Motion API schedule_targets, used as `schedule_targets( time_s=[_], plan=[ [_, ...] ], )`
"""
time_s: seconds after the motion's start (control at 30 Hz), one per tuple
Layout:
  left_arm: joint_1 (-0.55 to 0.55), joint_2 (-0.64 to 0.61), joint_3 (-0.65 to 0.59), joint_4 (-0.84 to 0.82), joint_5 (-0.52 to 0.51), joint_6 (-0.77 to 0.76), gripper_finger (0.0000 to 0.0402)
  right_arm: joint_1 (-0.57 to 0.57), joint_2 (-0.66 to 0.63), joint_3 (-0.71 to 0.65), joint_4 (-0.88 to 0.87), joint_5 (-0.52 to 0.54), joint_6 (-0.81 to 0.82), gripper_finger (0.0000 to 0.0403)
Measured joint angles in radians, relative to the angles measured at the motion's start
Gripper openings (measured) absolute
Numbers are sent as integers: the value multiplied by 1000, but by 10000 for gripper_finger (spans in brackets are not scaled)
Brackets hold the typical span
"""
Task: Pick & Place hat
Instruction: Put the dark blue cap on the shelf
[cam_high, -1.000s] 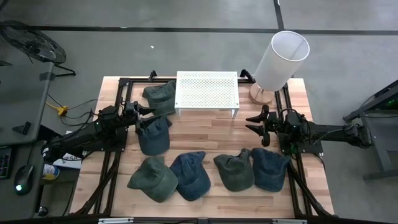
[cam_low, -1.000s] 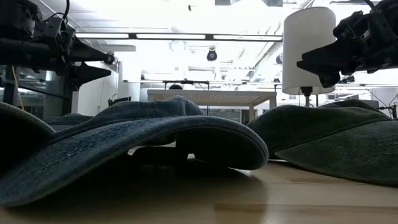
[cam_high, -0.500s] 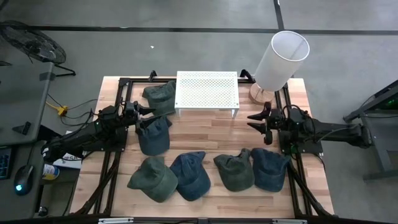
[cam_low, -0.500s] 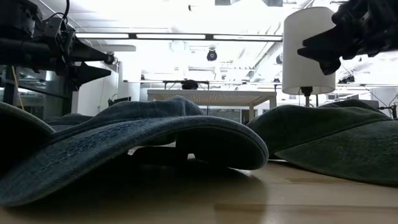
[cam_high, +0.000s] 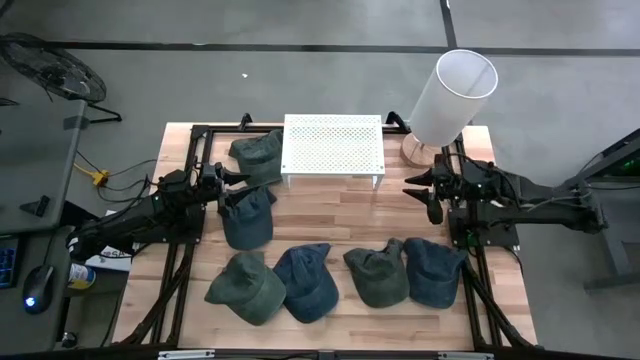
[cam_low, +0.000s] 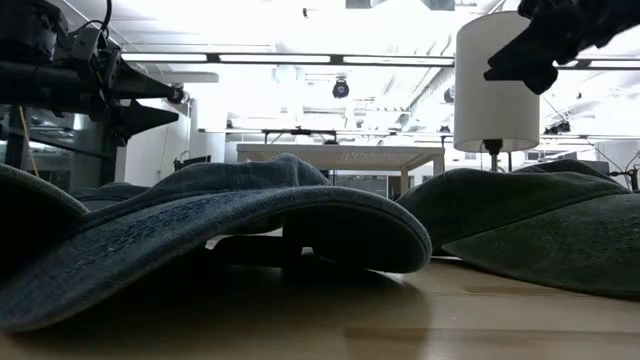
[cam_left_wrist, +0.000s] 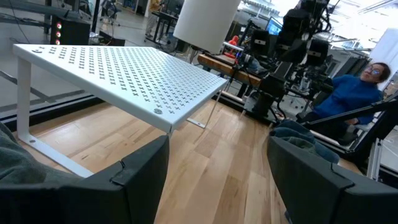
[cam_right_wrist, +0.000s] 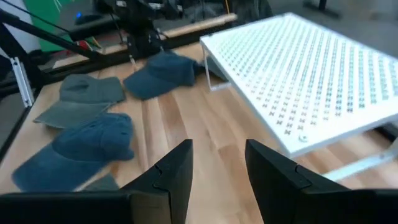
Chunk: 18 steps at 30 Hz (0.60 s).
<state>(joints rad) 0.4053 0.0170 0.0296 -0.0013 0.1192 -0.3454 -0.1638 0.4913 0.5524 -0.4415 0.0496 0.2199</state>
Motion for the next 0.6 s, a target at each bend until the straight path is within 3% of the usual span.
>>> schedule_targets(
  time_s=[0.3,0.6],
  plan=[
    [0,0,0,0,0,0,267,0,229,137,-132,-14,102,140],
    [0,0,0,0,0,0,267,0,327,141,-164,-81,104,140]
  ],
)
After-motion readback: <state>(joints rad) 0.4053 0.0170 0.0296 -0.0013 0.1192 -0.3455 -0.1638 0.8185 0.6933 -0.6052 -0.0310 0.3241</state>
